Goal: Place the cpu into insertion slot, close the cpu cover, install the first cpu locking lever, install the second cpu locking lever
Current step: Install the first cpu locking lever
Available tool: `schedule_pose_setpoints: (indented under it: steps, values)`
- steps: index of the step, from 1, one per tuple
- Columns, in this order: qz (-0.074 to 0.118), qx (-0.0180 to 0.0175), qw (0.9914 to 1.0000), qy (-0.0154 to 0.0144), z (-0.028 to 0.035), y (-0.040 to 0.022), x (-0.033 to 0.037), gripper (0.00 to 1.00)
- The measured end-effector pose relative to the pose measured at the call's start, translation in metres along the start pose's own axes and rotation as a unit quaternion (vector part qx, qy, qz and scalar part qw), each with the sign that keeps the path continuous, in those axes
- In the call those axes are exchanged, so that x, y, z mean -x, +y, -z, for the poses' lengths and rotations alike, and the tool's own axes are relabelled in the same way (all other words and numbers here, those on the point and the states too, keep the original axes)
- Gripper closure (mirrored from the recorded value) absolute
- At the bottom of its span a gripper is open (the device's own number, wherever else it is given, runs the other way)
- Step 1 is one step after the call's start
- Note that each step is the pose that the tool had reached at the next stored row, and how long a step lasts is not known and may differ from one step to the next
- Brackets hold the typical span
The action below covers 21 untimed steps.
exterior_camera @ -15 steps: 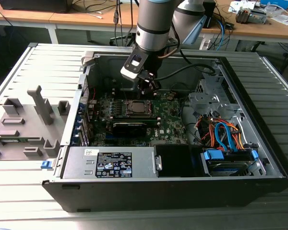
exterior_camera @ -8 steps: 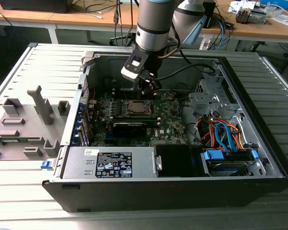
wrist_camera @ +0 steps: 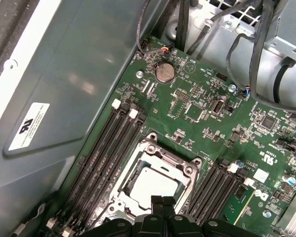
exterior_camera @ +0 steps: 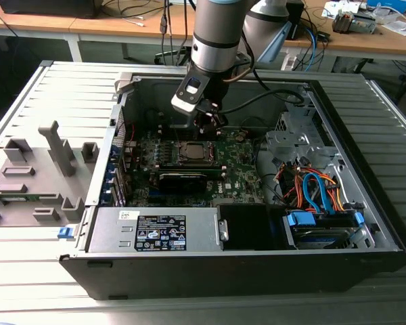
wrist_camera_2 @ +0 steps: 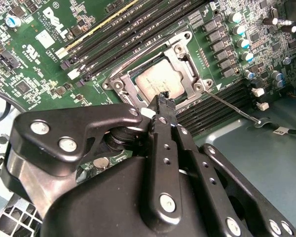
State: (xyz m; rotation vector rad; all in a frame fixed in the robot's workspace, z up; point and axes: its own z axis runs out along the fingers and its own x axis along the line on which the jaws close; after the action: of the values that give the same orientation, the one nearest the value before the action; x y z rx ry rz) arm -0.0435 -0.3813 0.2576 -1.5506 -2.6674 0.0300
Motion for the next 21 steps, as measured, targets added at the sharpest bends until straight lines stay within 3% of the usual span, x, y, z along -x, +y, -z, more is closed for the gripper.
schedule_pose_setpoints:
  steps: [21]
  values:
    - [0.017,-0.0006,0.99985,-0.0008,0.0,0.0,0.0,0.89]
